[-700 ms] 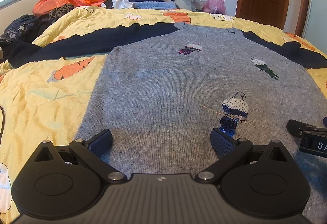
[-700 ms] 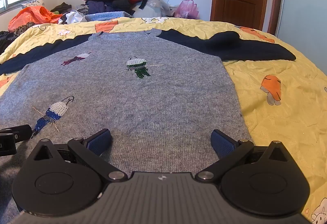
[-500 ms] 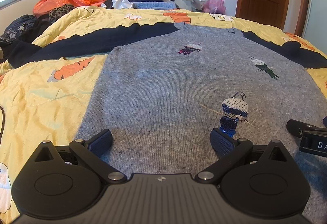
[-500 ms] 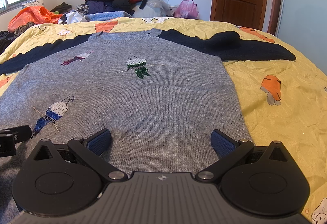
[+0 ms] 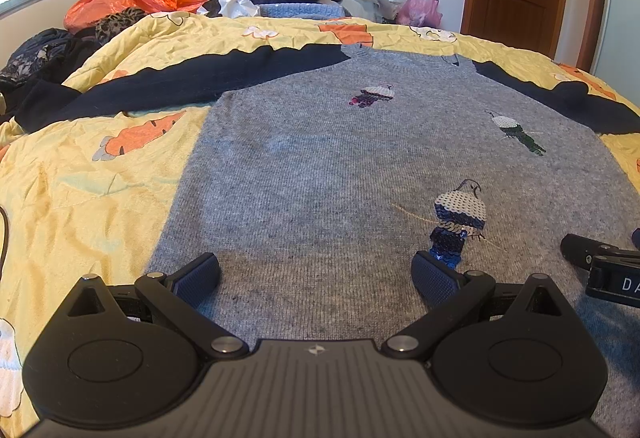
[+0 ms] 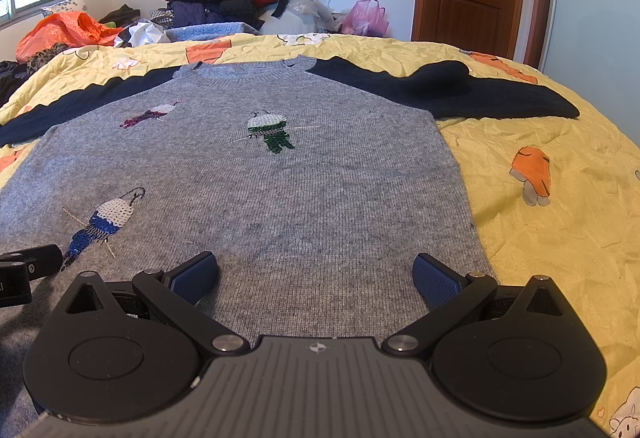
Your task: Fold small clothes
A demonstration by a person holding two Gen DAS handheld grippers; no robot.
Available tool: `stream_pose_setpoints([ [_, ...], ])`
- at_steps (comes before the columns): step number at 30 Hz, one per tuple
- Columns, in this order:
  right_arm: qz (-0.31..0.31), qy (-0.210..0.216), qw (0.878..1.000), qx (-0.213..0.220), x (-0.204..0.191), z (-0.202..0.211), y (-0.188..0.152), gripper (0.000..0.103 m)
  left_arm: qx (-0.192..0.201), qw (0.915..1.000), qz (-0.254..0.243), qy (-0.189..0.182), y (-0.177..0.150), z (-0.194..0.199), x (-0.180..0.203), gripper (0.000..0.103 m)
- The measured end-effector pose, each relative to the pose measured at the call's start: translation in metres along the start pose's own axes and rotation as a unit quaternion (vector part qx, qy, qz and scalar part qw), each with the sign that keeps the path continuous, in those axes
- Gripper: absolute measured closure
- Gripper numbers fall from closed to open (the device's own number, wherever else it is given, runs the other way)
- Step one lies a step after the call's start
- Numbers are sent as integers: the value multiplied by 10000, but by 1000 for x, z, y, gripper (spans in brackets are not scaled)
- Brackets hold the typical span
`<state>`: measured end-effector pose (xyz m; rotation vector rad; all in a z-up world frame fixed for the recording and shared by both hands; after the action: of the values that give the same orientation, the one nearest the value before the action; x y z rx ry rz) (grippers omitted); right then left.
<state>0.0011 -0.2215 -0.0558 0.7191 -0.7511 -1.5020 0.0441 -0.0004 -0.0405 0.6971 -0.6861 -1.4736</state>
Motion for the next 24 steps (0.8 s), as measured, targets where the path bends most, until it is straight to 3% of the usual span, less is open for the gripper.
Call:
stream_pose_setpoints([
  [12,-102,280,9994,-165,1,6,8,0,1,10000,1,1,0,0,0,0],
  [24,-494,433,9975,276,44,-10,74,0,0,10000,2,1,0,0,0,0],
])
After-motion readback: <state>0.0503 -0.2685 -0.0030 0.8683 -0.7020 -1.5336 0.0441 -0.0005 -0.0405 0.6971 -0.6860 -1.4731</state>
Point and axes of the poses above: each gripper's, at about its wrist camera, not at the fingertips, and z roughly against the way its jaws point, x to its right, y to its top, the point moved 6 cm from there along -z, roughly the way its jaws point, and after that the axes turned 3 degrees about x, right-handed, at the moved point
